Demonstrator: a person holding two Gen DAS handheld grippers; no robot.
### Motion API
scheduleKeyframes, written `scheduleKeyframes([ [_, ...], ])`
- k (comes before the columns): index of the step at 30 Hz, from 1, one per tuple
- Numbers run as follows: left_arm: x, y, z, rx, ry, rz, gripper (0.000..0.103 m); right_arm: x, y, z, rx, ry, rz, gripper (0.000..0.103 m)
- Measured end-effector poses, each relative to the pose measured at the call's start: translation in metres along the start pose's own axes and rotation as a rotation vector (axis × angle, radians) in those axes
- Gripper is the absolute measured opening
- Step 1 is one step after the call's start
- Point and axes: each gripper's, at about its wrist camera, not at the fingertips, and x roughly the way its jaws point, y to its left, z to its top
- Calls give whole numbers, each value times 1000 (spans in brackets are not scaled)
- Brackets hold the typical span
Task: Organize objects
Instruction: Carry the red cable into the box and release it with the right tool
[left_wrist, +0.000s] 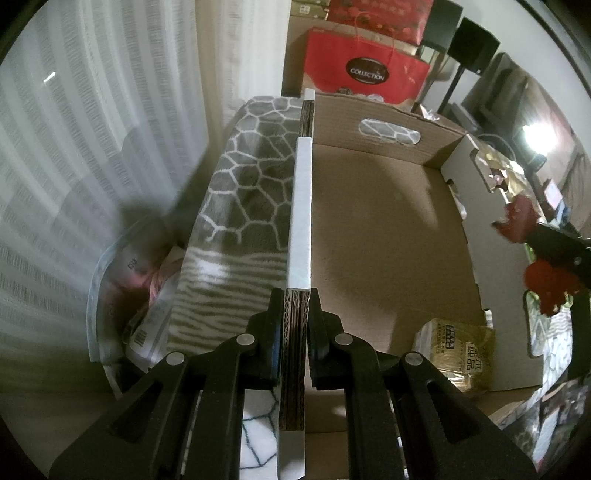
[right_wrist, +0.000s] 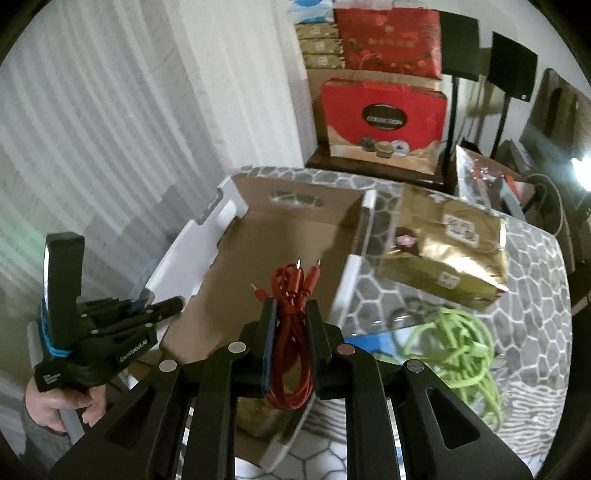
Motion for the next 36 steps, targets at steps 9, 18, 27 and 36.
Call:
scheduleKeyframes([
  [9, 0, 0, 0, 0, 0, -1, 10, 37, 15, -4, -76, 55, -1, 15],
  [18, 0, -1, 0, 0, 0, -3, 10, 54, 24, -8, -147, 72, -31, 15],
  [27, 0, -3, 0, 0, 2, -5, 10, 39, 23, -6, -153, 54, -35, 20],
  [36, 0, -2, 0, 1, 1, -3, 10, 7, 17, -7, -132, -4, -69, 21],
])
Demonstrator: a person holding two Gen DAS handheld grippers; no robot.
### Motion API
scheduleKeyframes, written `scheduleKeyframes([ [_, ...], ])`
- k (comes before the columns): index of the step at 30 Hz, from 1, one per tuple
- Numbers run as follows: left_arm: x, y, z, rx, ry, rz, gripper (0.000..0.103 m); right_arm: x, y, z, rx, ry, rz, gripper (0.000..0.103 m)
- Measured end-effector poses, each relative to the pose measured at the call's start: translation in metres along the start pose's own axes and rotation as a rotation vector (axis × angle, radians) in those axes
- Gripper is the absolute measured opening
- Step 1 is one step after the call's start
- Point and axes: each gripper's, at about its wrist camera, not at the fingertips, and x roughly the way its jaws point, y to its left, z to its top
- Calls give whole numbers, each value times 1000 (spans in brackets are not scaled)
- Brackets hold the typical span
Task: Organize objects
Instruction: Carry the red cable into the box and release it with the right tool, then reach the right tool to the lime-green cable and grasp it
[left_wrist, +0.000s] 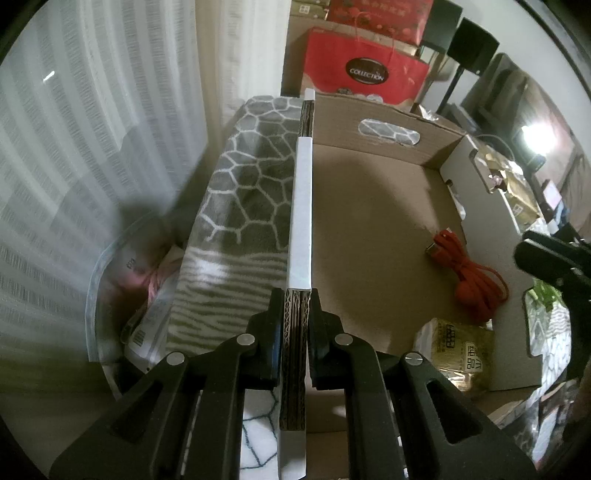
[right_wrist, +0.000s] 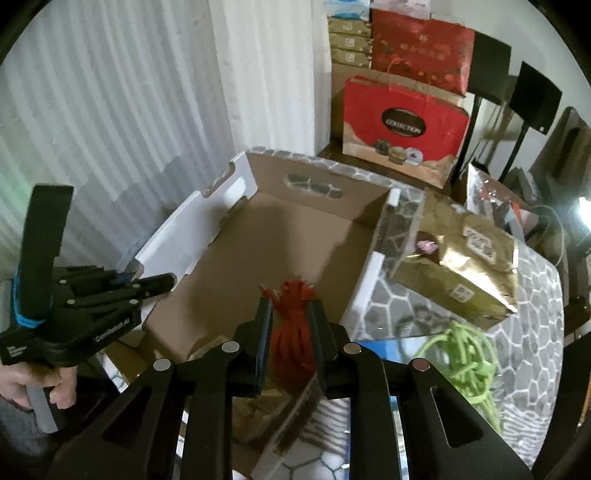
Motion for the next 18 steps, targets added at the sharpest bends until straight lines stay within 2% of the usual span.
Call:
scheduleKeyframes([
  [12, 0, 1, 0, 0, 1, -1, 10, -22, -27, -11, 61, -28, -47, 29],
  [18, 1, 1, 0, 1, 1, 0, 10, -32, -54, -20, 119, -35, -72, 37],
])
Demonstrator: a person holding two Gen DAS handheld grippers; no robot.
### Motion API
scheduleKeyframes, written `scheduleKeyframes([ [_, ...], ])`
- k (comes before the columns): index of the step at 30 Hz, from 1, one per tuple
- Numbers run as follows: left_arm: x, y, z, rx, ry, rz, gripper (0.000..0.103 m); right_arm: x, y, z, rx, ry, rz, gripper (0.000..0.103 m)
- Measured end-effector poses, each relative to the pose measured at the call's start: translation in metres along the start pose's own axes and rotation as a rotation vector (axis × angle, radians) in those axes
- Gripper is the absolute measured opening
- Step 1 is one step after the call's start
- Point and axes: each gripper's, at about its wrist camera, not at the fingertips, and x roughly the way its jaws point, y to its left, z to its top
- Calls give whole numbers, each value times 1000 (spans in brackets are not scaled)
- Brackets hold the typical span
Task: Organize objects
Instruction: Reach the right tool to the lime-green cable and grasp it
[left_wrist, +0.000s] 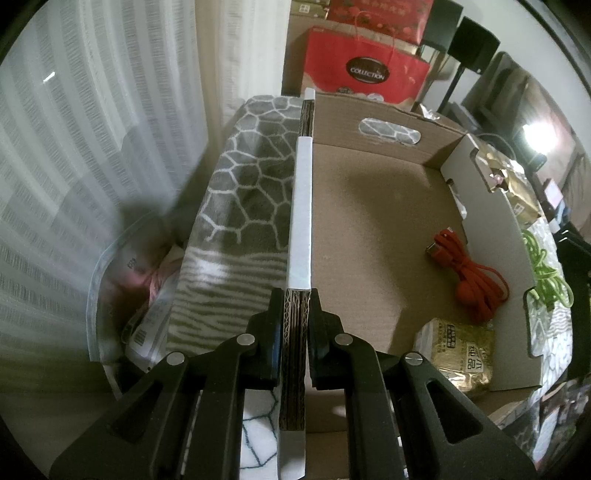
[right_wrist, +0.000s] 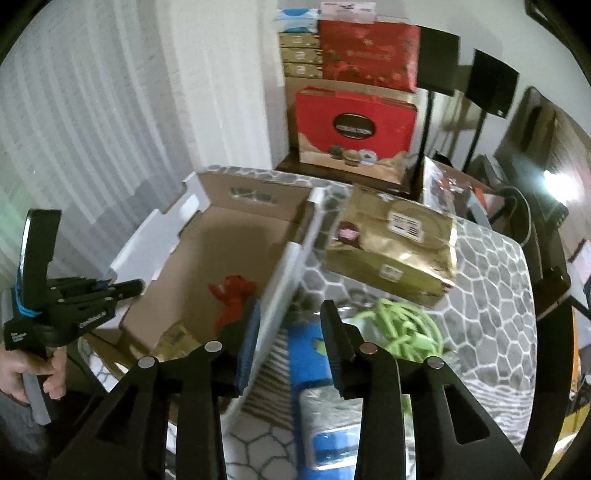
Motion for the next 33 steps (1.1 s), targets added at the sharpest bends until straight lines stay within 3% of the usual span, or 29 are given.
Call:
scheduleKeyframes([
  [4, 0, 0, 0, 0, 0, -1, 10, -4, -23, -5, 43, 0, -24, 51],
  [13, 0, 0, 0, 1, 0, -1, 10, 5, -71, -20, 148, 39, -71, 64],
  [19, 0, 0, 0, 1, 1, -1, 10, 17, -95, -31, 218, 79, -53, 79],
  [30, 0, 0, 1, 2, 1, -2, 10, 43, -109, -45, 273, 135, 4, 80],
  [33, 0, -1, 1, 1, 1, -2, 10, 44, -104, -44, 234, 136, -19, 68],
])
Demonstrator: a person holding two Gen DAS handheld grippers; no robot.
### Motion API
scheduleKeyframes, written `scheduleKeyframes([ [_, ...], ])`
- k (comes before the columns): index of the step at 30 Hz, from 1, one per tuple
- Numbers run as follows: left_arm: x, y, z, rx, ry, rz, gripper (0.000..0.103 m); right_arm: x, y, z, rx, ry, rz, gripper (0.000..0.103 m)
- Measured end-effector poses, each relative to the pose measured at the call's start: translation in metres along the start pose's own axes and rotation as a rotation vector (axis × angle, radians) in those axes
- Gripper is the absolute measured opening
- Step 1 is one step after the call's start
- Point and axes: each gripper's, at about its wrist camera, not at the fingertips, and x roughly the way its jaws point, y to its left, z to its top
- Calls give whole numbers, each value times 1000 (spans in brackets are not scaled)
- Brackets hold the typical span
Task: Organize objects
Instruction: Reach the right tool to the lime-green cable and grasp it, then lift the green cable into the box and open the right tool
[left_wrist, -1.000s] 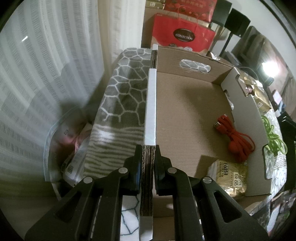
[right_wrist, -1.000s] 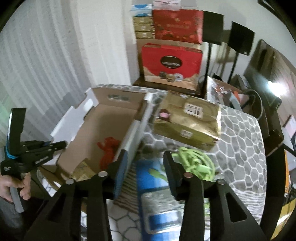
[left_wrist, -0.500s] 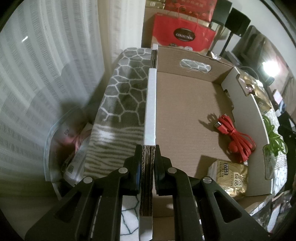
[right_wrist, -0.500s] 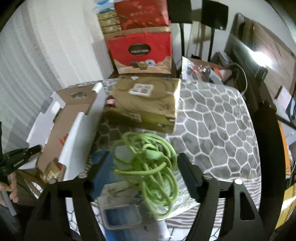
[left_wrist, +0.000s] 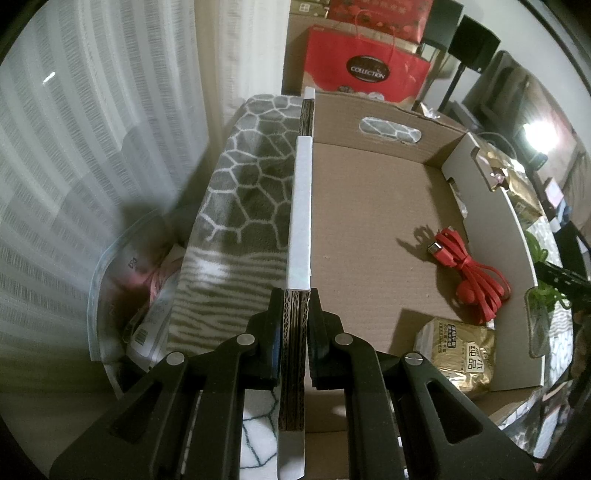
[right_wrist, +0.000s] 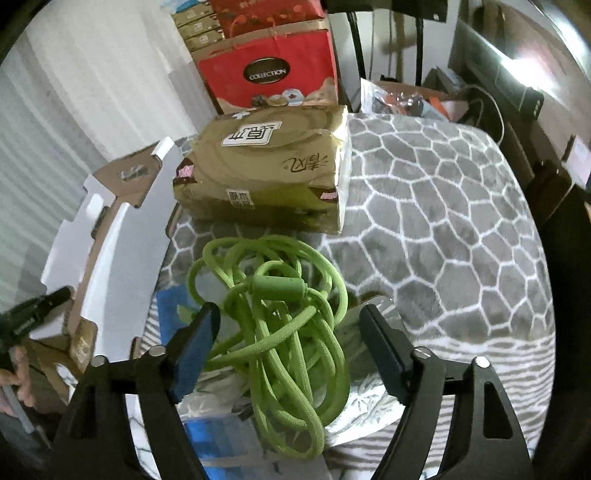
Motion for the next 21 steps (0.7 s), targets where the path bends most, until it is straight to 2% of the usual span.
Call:
scheduleKeyframes([
  [9, 0, 0, 0, 0, 0, -1, 10, -1, 14, 0, -65, -26, -77, 52],
  [11, 0, 0, 0, 0, 0, -1, 10, -4, 15, 1, -75, -46, -86, 44],
  [16, 1, 2, -2, -6, 1, -9, 10, -12, 17, 3, -71, -65, -80, 37],
  [21, 0, 4, -3, -9, 2, -13, 10, -35, 19, 12, -46, -111, -37, 35],
])
